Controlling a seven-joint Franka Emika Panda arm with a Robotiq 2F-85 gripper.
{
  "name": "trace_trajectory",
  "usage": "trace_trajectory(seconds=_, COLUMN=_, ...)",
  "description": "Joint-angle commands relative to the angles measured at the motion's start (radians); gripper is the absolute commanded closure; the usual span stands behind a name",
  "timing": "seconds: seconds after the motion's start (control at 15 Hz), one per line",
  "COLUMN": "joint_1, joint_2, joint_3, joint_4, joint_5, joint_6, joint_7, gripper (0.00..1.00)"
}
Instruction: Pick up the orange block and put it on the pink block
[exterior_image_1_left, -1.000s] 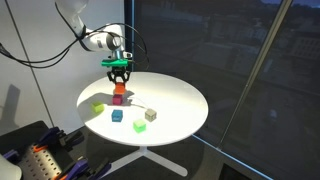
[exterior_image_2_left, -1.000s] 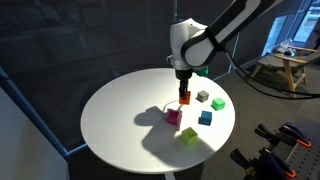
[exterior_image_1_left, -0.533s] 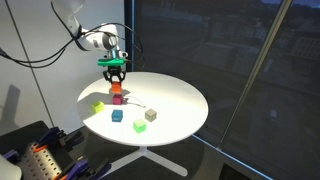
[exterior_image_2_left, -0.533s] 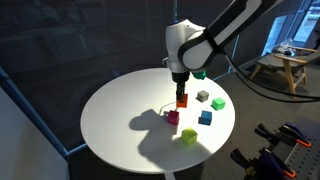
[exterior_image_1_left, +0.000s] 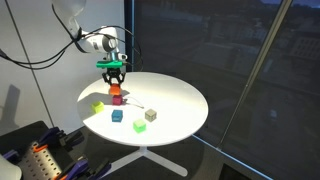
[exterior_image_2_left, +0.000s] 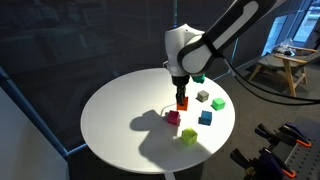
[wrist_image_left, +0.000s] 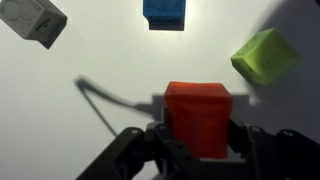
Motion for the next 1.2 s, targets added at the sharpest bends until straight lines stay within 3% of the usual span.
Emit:
trace_trajectory(seconds=0.0, joint_1=0.013, joint_2=0.019, joint_3=-0.007, joint_4=0.017, joint_5=-0.012, joint_6=-0.018, joint_7=0.057, gripper=0.75)
trace_trajectory(seconds=1.13, joint_1=0.04, joint_2=0.104, joint_3=-0.023, joint_4=0.116, joint_5=-0.012, joint_6=-0.034, joint_7=0.134, gripper=0.75)
